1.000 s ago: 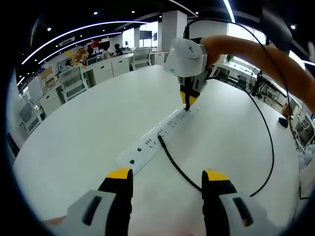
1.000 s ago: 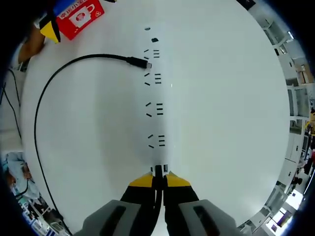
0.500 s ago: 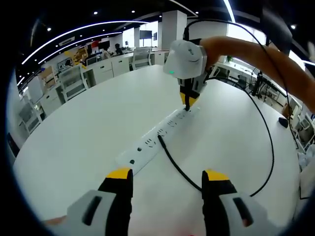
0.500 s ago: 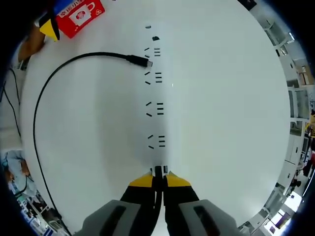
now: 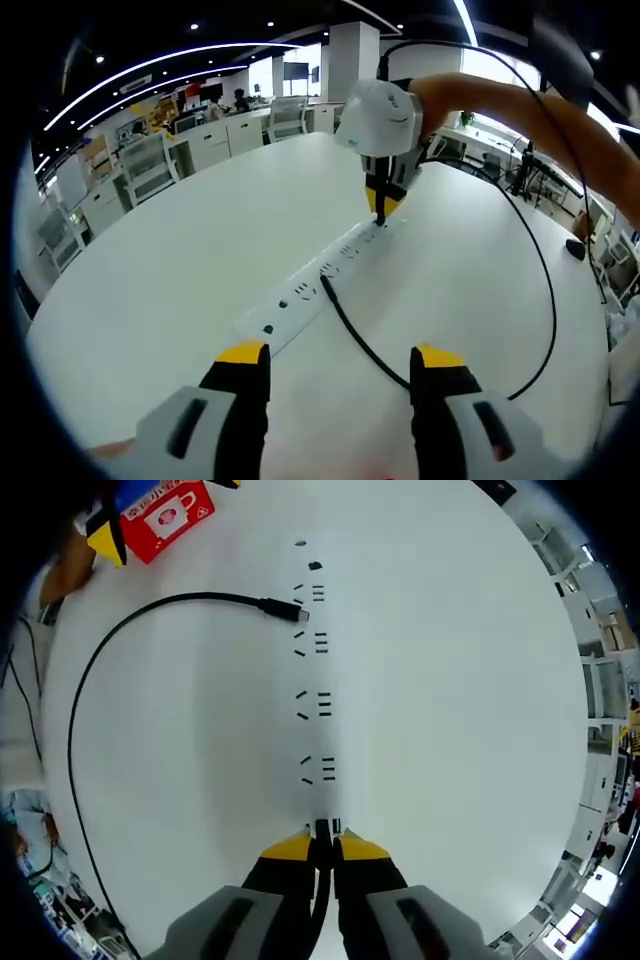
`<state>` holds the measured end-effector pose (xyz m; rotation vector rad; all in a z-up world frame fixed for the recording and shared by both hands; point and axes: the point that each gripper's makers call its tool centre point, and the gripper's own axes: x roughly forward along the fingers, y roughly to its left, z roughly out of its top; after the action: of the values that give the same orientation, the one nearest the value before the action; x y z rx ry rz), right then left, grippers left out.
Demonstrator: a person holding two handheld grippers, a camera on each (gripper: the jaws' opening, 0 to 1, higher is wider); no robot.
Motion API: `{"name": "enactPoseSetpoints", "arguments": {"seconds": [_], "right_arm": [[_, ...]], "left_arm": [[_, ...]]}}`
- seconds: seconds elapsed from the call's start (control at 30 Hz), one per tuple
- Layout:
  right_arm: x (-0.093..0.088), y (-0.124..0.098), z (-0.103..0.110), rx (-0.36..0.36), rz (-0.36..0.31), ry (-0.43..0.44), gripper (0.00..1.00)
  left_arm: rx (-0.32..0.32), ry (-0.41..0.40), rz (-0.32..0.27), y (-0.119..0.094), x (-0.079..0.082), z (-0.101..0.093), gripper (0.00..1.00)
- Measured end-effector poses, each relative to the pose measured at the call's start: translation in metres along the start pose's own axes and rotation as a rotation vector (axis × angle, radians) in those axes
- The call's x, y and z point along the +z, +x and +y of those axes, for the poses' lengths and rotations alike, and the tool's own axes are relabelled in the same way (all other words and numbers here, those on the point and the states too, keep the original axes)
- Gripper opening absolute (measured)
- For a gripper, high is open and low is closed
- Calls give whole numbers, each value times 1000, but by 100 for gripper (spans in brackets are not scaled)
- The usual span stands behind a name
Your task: Find the data cable on the table. Grasp the USB connector end of the cable and insert it into the USB port on the table
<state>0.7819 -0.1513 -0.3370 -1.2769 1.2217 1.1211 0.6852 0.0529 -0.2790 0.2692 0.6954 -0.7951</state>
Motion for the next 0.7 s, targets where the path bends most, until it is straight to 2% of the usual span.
{"name": "enactPoseSetpoints", "arguments": {"seconds": [0.1, 0.17, 0.2, 0.27, 0.47, 0.7], "right_arm": [[-1, 1, 2, 0, -11, 2, 14], [-5, 2, 4, 9, -1, 6, 25], [-7, 3, 6, 13, 3, 9, 28], [-6, 2, 2, -8, -10, 10, 28], [-3, 1, 7, 1, -34, 3, 30], [5, -2, 8, -11, -74, -6, 45]], "left_arm": [[0, 0, -2, 0, 0, 0, 56], [-1, 0, -4, 0, 0, 0, 56], [-1, 1, -4, 0, 0, 0, 57], [-1, 0, -4, 0, 0, 0, 57], [-1, 0, -4, 0, 0, 0, 57], [-1, 0, -6, 0, 1, 0, 57]]}}
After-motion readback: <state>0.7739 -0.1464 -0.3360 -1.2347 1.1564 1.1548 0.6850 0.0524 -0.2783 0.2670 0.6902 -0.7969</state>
